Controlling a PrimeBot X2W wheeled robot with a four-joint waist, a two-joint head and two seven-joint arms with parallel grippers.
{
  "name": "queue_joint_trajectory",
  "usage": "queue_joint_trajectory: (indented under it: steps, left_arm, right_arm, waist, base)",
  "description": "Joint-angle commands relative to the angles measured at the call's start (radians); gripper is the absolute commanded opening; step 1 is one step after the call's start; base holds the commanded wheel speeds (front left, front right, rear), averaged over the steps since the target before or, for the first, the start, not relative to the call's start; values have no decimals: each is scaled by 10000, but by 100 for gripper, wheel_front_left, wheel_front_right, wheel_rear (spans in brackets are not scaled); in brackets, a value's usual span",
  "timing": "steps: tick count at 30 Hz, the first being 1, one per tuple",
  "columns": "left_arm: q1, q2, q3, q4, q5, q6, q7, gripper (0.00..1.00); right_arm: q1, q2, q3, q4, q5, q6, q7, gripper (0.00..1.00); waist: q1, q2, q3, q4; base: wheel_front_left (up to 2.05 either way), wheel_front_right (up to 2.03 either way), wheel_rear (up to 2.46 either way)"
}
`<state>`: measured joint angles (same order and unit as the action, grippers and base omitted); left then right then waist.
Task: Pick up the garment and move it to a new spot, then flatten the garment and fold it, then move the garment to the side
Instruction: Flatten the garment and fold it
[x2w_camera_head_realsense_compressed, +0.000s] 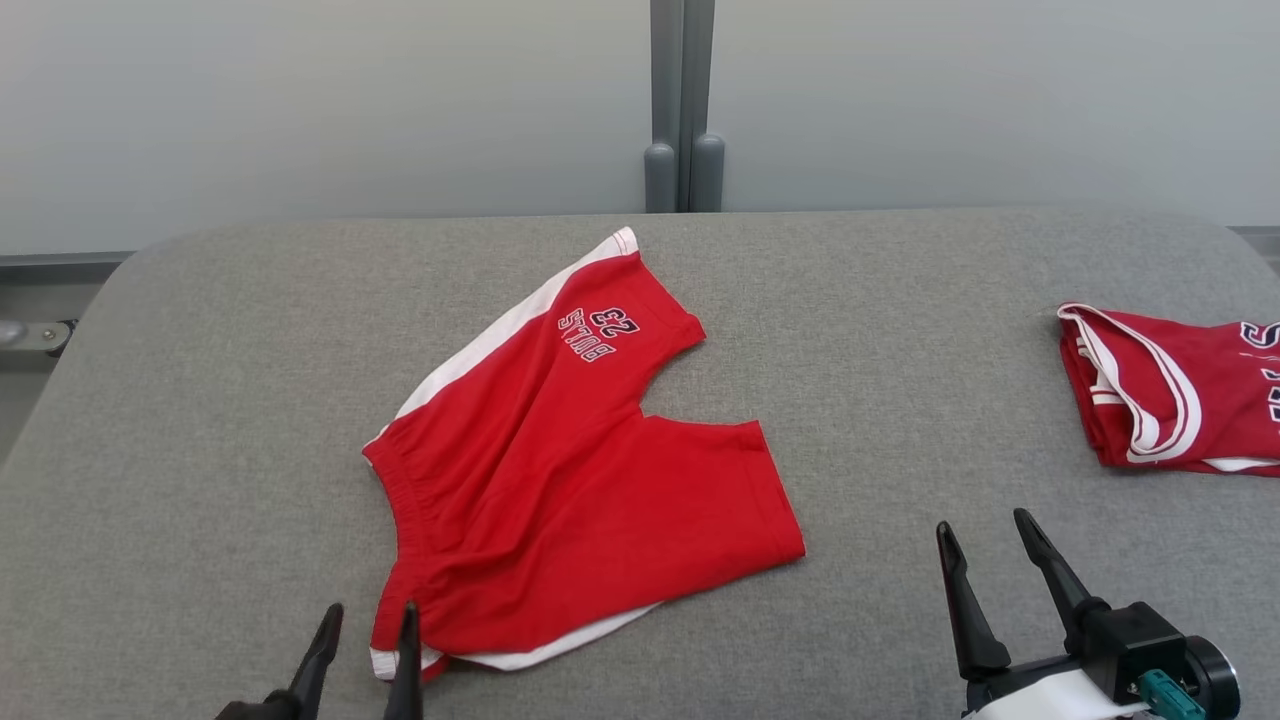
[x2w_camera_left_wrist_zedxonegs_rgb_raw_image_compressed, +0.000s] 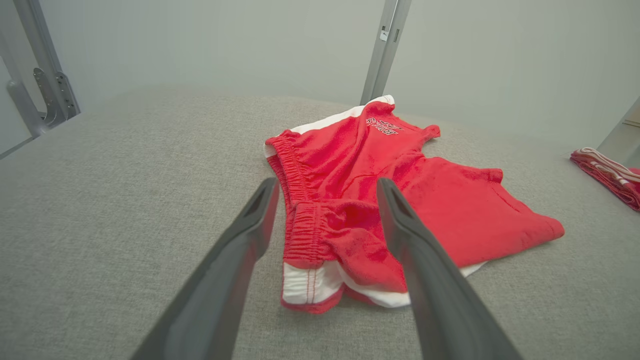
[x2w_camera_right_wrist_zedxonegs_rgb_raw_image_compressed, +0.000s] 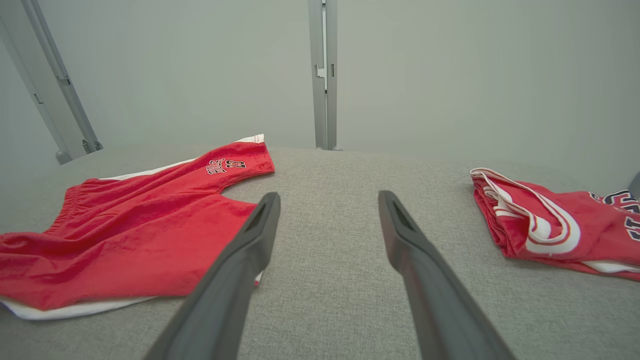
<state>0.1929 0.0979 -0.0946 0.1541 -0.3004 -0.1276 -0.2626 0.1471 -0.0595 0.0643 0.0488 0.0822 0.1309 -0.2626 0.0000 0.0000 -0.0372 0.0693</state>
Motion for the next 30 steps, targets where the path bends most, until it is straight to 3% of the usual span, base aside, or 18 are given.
queue_joint_trajectory:
  steps: [1, 6, 12, 17, 22, 30]
  left_arm:
    - [-275, 5, -93, 6, 69, -48, -21, 100]
    - [-1643, 35, -1225, 348, -146, -51, 449, 100]
    - [-4140, -274, -2590, 1170, -663, -53, 2127, 100]
    - [-6202, -310, -3595, 2668, -877, -54, 3429, 100]
    - [-7600, 185, -4723, 3940, -1052, -45, 4200, 100]
    - [-8830, 1085, -6335, 5138, -1873, -44, 4301, 100]
  right_arm:
    - [-146, -43, 11, 1, 37, -6, -26, 100]
    - [-404, -96, 195, -64, 27, -6, -26, 100]
    - [-956, -50, 376, -278, -9, -6, -26, 100]
    - [-1550, 10, 555, -328, 64, -6, -24, 100]
    - [-1884, 61, 550, -327, 155, -6, -24, 100]
    - [-2033, 92, 686, -323, 519, -6, -26, 100]
  waist:
    - [0, 0, 64, -61]
    - [0, 0, 340, -385]
    - [0, 0, 1270, -1111]
    - [0, 0, 2206, -1924]
    - [0, 0, 2794, -2760]
    - [0, 0, 3183, -3574]
  base:
    - [0, 0, 0]
    - [0, 0, 0]
    - [0, 0, 0]
    - [0, 0, 0]
    - [0, 0, 0]
    - [0, 0, 0]
